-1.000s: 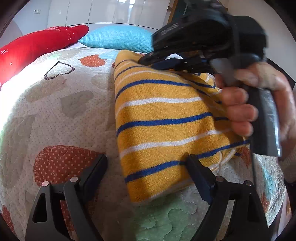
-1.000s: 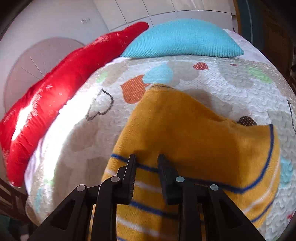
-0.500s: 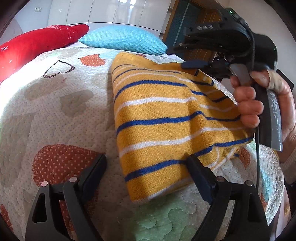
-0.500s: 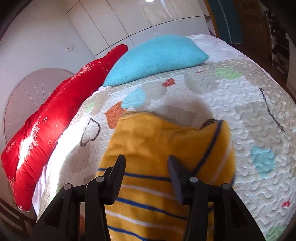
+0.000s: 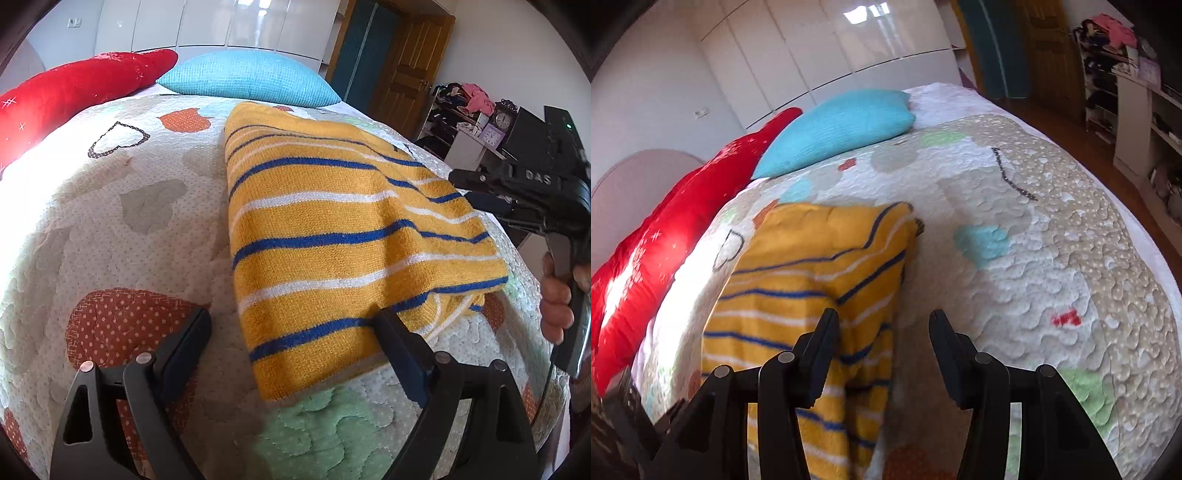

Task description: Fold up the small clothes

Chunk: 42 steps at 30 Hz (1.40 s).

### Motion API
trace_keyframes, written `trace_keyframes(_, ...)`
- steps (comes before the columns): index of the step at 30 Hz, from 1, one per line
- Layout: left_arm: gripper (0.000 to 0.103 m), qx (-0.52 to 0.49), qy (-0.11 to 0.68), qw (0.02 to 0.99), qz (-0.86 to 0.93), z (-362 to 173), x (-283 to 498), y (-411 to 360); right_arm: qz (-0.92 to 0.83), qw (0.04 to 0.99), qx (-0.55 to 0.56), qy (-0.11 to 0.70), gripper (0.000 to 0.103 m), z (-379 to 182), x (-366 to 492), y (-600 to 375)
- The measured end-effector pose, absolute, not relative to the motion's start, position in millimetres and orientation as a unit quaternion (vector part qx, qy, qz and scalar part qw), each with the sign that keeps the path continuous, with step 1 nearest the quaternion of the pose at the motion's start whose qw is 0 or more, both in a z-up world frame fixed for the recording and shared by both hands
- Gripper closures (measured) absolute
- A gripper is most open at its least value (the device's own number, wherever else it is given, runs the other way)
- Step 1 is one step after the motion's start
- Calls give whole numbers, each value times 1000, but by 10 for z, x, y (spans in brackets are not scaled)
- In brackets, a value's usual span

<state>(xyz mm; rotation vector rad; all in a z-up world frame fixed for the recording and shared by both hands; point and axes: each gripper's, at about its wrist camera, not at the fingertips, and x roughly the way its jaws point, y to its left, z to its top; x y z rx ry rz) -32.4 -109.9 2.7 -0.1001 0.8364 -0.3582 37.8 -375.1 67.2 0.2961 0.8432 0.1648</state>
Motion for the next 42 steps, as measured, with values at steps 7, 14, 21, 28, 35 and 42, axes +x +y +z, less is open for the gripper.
trace_keyframes(7,11,-42,405,898,-168,29,-341,-1118,116,879,126,444,43,193,-41,-3744)
trace_keyframes(14,10,-41,405,898,-167,25,-336,-1120,66,916,95,385,39,646,-272,-3767)
trace_keyframes(21,10,-40,406,898,-166,18,-327,-1113,98,922,64,370,40,553,-260,-3306)
trace_keyframes(28,9,-42,406,897,-168,17,-322,-1102,89,893,165,409,39,222,-338,-3772)
trace_keyframes(35,9,-41,406,898,-167,17,-324,-1101,45,914,154,372,39,399,-583,-3866)
trace_keyframes(42,8,-36,406,900,-158,26,-345,-1107,20,920,138,365,37,312,-683,-3801)
